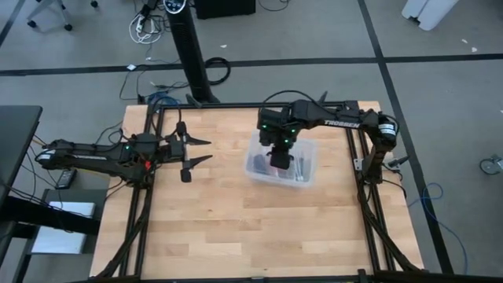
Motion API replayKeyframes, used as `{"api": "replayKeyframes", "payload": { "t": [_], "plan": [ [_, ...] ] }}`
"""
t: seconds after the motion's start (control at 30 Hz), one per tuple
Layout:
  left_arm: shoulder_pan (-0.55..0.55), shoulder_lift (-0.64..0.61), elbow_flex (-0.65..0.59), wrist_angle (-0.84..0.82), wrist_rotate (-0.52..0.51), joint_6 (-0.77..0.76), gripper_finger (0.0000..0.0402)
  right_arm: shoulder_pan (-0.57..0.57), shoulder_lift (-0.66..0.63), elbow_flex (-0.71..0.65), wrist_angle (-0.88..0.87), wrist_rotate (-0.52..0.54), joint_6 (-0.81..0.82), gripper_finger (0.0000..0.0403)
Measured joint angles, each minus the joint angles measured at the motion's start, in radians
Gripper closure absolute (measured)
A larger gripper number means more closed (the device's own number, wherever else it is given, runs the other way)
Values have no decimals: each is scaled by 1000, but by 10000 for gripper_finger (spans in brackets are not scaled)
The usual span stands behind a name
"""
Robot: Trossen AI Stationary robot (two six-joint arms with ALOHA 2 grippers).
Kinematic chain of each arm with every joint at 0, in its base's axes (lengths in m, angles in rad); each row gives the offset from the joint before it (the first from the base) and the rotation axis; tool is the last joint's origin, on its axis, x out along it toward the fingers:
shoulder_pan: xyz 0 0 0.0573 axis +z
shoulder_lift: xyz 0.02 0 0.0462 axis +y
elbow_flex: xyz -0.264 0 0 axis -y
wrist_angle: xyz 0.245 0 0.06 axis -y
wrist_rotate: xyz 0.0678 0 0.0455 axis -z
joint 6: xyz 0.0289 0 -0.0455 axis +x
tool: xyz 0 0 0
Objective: Roll bandage
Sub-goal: Close the lid of the transparent bin, then move the transparent bin to the top of the table
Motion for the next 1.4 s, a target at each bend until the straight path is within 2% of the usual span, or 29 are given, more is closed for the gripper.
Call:
{"api": "replayKeyframes", "payload": {
  "t": [0.17,0.3,0.37,0.47,0.57,0.6,0.63,0.7,0.83,1.03,1.13,1.27,1.4],
  "plan": [
    [0,14,0,0,0,0,198,-1,5,17,37,2,-1,254],
    [0,63,0,8,16,0,199,-1,-7,86,15,12,-3,217],
    [0,114,0,28,20,0,204,3,-19,122,-52,100,-29,212],
    [1,196,0,55,-10,7,223,16,-54,127,-138,289,-43,244],
    [2,259,0,103,-21,31,255,17,-127,66,-89,317,-39,332],
    [4,274,0,131,-21,40,269,17,-163,29,-43,319,-35,366],
    [9,284,0,149,-19,53,284,17,-199,-15,6,325,-26,384],
    [31,299,0,183,7,55,319,21,-277,-123,106,341,3,389],
    [104,349,-52,389,166,31,388,36,-427,-414,379,414,43,400],
    [198,509,-97,672,240,-44,398,79,-590,-860,883,578,89,401],
    [220,597,-79,792,263,-43,399,88,-631,-1033,1141,608,95,402],
    [247,707,-39,818,277,-52,400,86,-632,-1204,1423,607,90,402],
    [253,782,-15,851,294,-77,401,82,-636,-1300,1590,605,116,402]
  ]
}}
